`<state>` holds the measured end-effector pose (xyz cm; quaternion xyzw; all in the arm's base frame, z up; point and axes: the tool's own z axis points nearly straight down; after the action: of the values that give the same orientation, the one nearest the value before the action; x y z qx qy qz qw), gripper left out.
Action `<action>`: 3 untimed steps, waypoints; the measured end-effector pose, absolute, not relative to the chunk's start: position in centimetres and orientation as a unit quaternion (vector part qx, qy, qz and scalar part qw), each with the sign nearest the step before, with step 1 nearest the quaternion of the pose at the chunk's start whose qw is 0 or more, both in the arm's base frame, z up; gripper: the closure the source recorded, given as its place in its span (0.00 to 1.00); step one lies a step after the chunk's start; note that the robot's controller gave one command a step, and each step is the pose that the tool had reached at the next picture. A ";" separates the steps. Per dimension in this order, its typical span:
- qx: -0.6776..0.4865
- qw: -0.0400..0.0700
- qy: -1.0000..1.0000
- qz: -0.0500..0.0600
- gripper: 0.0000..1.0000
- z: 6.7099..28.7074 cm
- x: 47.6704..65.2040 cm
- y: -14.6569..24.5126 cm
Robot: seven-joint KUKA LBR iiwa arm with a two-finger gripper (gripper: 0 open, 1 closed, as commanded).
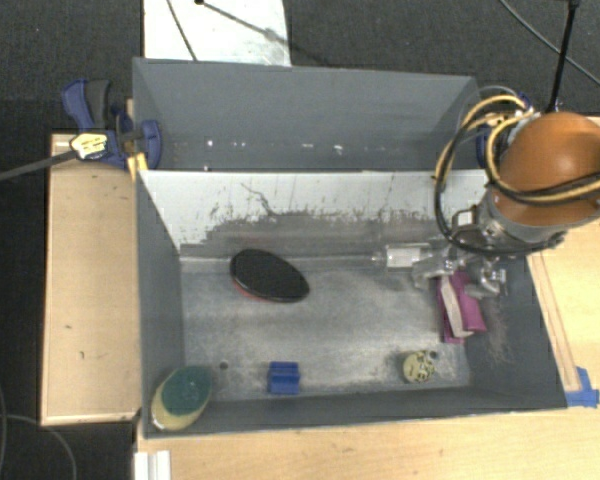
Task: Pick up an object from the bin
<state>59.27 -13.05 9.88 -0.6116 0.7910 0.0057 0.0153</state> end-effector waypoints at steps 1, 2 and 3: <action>-0.609 0.013 0.793 0.007 0.00 9.9 59.2 -13.1; -0.604 0.020 0.797 0.002 0.00 9.9 57.9 -13.1; -0.596 0.004 0.803 -0.003 0.00 17.7 54.5 -12.0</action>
Offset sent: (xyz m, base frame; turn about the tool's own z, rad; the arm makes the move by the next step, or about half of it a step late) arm -0.0271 -0.0198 -0.0288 0.0184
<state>54.49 -12.00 17.69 -0.5963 0.8027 -0.0026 0.0037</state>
